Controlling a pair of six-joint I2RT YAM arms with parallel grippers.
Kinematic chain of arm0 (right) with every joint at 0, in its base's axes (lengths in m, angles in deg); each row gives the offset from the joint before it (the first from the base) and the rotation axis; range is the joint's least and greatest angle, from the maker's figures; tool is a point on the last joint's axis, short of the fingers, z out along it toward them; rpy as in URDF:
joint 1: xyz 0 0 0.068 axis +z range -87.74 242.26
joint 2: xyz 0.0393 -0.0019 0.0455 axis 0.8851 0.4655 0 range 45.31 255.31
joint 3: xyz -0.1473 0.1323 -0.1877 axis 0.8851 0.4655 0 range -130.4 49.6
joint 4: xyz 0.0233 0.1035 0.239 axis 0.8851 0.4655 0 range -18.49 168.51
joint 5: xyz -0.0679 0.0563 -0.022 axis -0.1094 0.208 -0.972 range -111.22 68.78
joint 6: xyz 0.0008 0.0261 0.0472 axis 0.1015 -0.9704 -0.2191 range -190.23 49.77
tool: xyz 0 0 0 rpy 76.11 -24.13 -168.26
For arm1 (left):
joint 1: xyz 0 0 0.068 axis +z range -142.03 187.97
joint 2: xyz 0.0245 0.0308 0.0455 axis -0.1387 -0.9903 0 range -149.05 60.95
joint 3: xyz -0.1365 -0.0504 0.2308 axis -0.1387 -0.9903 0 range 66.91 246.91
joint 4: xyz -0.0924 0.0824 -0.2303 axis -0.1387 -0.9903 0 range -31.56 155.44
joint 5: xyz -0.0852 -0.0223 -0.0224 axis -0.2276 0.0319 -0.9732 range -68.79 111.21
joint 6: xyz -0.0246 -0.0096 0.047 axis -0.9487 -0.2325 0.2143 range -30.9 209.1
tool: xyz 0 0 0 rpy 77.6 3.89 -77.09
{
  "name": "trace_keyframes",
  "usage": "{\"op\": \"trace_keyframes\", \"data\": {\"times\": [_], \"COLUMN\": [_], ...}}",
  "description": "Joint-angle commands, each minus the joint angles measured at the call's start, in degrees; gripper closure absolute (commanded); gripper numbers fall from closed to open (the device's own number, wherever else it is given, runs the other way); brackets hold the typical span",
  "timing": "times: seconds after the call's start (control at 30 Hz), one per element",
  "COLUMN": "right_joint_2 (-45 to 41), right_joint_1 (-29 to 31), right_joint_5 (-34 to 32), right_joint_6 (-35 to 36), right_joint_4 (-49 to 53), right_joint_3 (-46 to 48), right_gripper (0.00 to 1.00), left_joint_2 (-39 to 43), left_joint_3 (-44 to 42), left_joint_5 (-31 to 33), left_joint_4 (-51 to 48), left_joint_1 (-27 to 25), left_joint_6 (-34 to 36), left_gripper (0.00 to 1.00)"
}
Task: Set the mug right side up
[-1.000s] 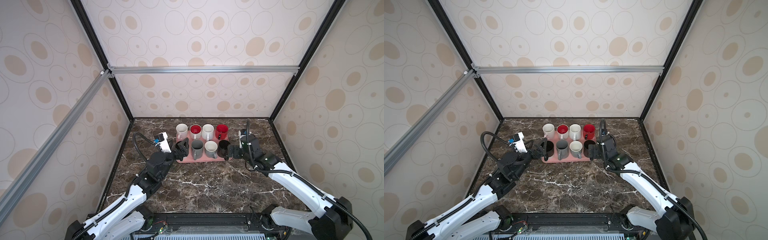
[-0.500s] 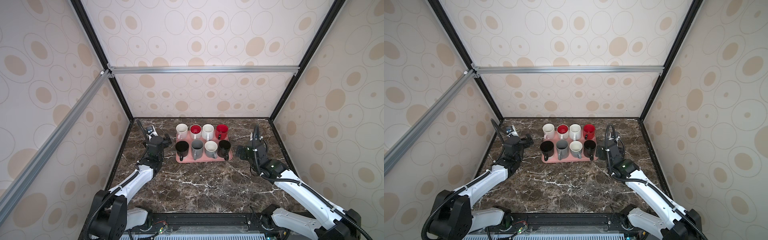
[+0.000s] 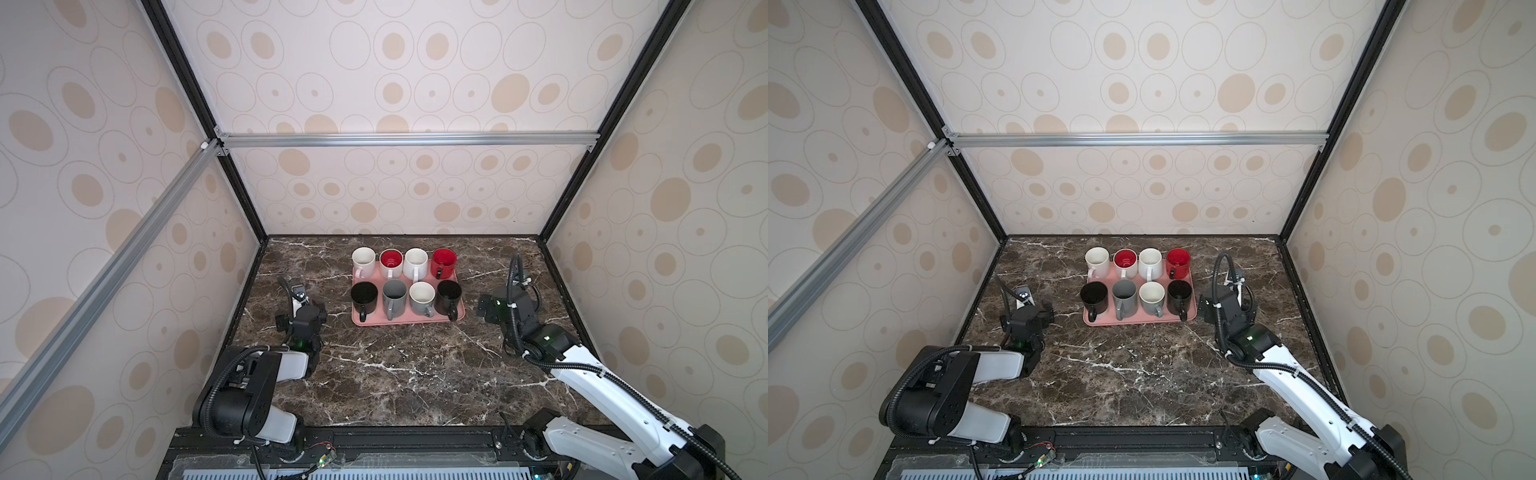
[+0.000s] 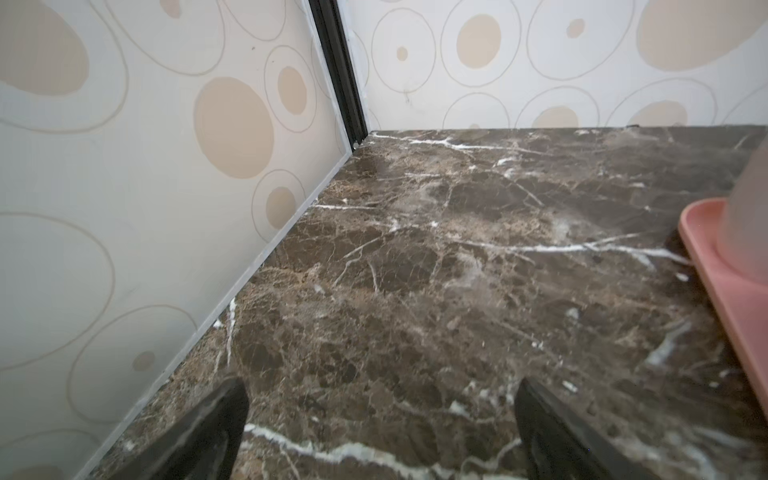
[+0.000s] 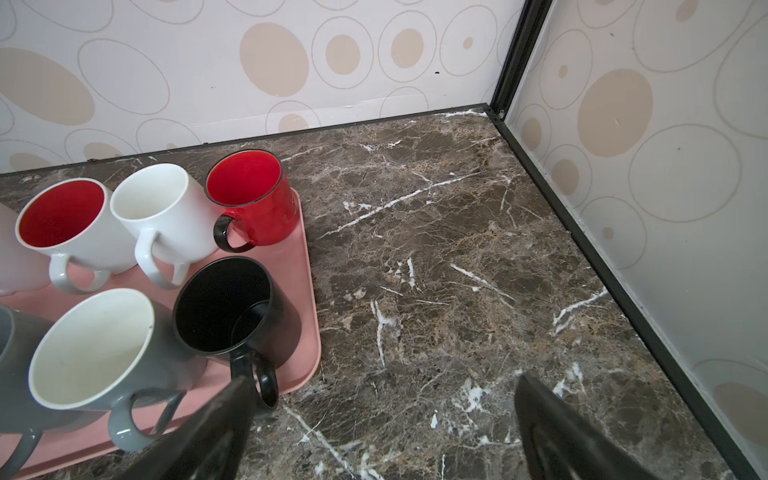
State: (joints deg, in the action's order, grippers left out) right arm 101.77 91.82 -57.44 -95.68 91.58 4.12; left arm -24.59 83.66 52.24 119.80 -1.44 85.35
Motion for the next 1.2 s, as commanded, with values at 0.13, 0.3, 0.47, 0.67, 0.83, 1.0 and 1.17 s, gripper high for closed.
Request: {"op": "trace_keyframes", "data": {"times": [0.13, 0.3, 0.47, 0.67, 0.83, 1.0, 1.17], "right_joint_2": [-3.0, -2.2, -0.4, 4.1, 9.0, 17.4, 25.1], "right_joint_1": [-4.6, -11.3, -16.4, -23.6, -27.9, -28.1, -28.2], "right_joint_5": [2.7, 8.5, 10.1, 10.7, 14.7, 19.1, 20.6], "right_joint_6": [2.7, 2.5, 6.2, 13.3, 17.9, 20.2, 19.8], "right_joint_4": [-9.4, -12.3, -18.9, -26.4, -35.6, -49.5, -59.2], "right_joint_3": [5.3, 6.8, 9.2, 12.2, 16.5, 19.8, 21.1], "right_gripper": [0.0, 0.0, 0.0, 0.0, 0.0, 0.0, 0.0], "left_joint_2": [-2.8, -4.8, -5.5, -5.4, -5.3, -5.2, -5.3], "left_joint_3": [-0.7, -6.7, -4.8, -5.0, -5.0, -5.0, -5.0], "left_joint_5": [-7.0, -14.9, -13.0, -13.2, -13.3, -13.3, -13.3], "left_joint_4": [16.9, 29.5, 25.8, 26.2, 26.1, 26.1, 26.1], "left_joint_1": [2.6, 5.1, 5.2, 5.2, 5.2, 5.3, 5.3], "left_joint_6": [2.9, 2.5, 1.7, 1.9, 1.8, 1.8, 1.9], "left_gripper": [0.01, 0.01, 0.01, 0.01, 0.01, 0.01, 0.01]}}
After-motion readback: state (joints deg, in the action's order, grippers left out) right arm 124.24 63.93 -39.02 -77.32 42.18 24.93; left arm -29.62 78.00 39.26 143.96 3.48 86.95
